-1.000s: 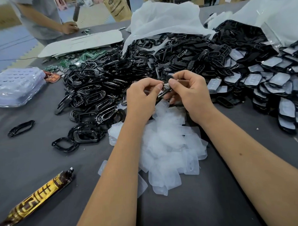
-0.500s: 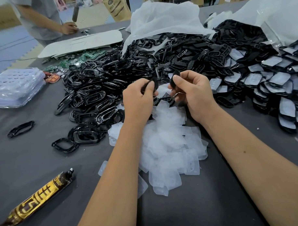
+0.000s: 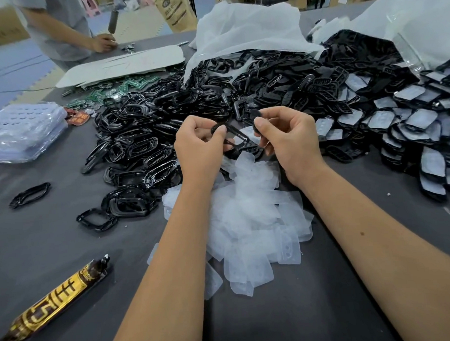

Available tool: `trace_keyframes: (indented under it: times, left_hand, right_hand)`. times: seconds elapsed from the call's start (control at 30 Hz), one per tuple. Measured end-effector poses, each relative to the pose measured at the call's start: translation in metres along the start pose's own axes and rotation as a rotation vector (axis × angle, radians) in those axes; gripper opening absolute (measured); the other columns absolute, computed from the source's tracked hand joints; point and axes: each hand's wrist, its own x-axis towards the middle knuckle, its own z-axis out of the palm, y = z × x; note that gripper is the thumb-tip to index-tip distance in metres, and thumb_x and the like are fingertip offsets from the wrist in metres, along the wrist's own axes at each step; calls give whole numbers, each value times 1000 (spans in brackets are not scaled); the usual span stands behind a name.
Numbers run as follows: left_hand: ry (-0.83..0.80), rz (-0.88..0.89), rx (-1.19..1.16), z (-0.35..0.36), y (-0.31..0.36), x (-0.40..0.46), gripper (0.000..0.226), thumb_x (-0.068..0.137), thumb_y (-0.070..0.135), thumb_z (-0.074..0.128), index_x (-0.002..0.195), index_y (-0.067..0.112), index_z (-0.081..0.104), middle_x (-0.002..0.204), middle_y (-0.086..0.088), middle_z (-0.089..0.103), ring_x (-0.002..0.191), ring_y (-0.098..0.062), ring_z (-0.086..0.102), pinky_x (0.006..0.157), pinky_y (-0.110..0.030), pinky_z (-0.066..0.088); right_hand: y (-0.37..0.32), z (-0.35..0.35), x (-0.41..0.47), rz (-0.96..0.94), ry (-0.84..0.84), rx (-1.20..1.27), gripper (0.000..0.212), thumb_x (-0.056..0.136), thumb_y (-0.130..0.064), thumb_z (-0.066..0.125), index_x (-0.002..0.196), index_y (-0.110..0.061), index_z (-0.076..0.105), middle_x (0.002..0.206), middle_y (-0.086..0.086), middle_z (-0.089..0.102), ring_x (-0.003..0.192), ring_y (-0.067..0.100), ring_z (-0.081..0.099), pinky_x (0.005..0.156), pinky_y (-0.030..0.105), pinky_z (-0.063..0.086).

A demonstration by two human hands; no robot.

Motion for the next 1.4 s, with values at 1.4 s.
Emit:
trace_keyframes:
  times: [1.4]
  left_hand:
    - [-192, -146, -262, 2, 2, 0, 14, 91, -12, 66, 95, 1, 68, 73, -5, 74, 70, -25, 77, 72, -28, 63]
  right_hand:
    - [-3, -2, -2, -76, -67, -55, 28, 83, 7, 79, 109, -3, 72, 88, 7, 70, 79, 10, 68, 78, 26, 58]
